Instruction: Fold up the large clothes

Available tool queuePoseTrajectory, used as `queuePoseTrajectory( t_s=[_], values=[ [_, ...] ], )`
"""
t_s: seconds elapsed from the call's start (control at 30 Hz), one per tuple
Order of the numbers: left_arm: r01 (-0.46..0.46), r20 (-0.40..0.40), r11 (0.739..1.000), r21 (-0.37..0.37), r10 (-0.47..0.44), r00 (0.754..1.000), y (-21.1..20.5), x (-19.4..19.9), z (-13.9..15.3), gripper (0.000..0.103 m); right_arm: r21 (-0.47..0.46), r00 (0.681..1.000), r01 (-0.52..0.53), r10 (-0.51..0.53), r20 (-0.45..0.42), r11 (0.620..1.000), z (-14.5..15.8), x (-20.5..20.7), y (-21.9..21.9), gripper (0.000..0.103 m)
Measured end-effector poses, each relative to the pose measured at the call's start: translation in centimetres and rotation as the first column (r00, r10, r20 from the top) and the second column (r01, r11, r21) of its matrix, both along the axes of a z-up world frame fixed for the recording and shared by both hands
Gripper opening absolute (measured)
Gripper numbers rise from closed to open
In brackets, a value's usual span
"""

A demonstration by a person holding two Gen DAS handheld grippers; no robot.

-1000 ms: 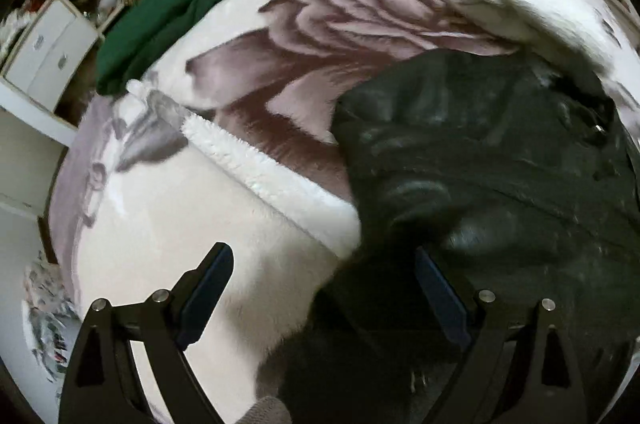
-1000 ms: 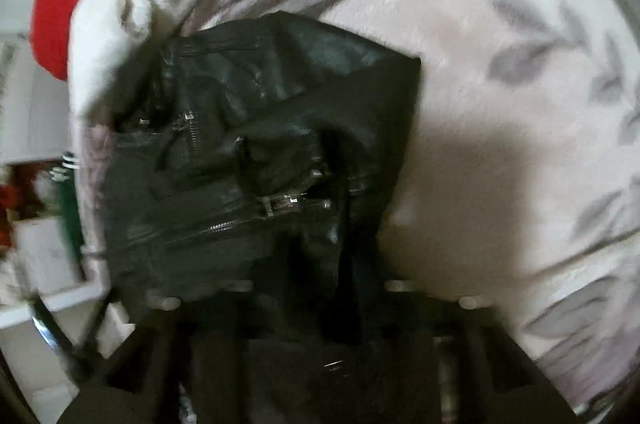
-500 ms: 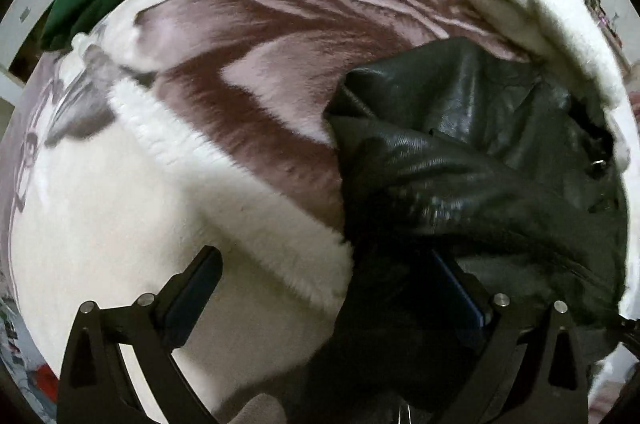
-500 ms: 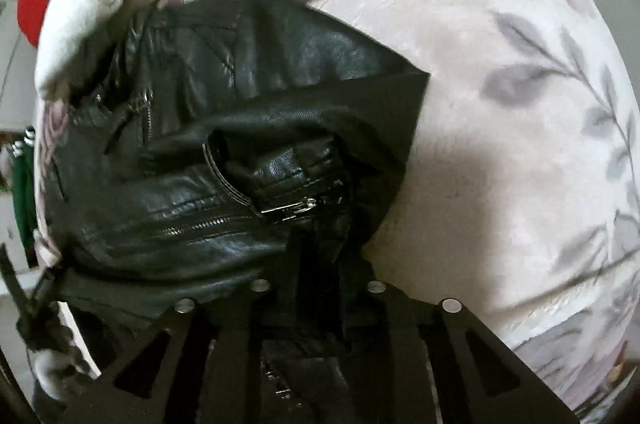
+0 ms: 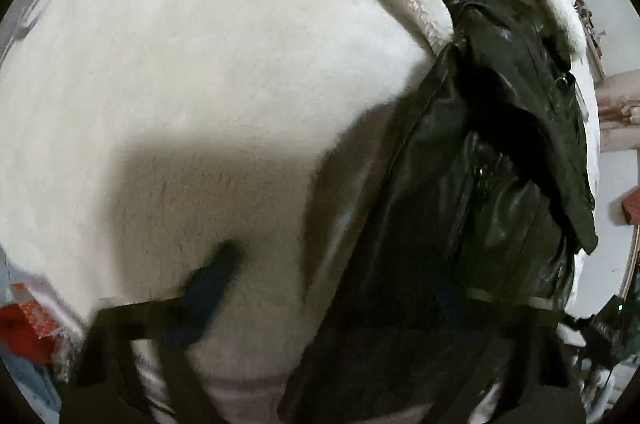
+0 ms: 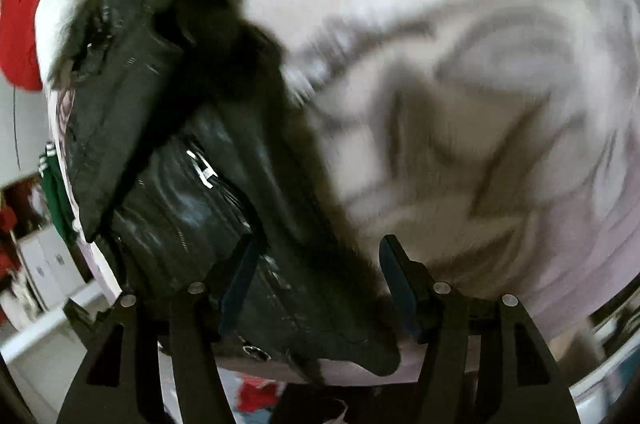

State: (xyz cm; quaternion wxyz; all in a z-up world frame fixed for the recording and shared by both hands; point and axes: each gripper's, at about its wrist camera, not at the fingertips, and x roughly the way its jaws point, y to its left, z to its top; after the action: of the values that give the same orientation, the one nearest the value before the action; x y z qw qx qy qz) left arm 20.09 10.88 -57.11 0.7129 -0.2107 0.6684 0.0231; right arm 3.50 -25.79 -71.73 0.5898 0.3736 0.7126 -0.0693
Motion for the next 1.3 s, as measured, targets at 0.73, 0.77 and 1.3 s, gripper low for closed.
queuePoseTrajectory(
  t_s=[0.73, 0.77, 1.3],
  values=[
    [0.161, 0.179, 0.971, 0.177, -0.192, 0.965, -5.8, 8.0, 1.1, 0.062, -0.224, 0.981, -0.135, 0.161, 0.105, 0.965, 2.6, 8.5, 2.0, 0.057],
    [0.167, 0.175, 0.963, 0.21, -0.205, 0.963, -6.2, 8.8, 0.2, 0.047, -0.237, 0.979, -0.152, 0.179, 0.097, 0.959, 1.9, 9.6, 2.0, 0.057],
    [0.16, 0.157, 0.936, 0.314, -0.217, 0.963, -7.1, 4.7, 6.1, 0.052, -0.383, 0.94, -0.315, 0.342, 0.001, 0.868, 4.0, 9.4, 2.0, 0.068]
  ],
)
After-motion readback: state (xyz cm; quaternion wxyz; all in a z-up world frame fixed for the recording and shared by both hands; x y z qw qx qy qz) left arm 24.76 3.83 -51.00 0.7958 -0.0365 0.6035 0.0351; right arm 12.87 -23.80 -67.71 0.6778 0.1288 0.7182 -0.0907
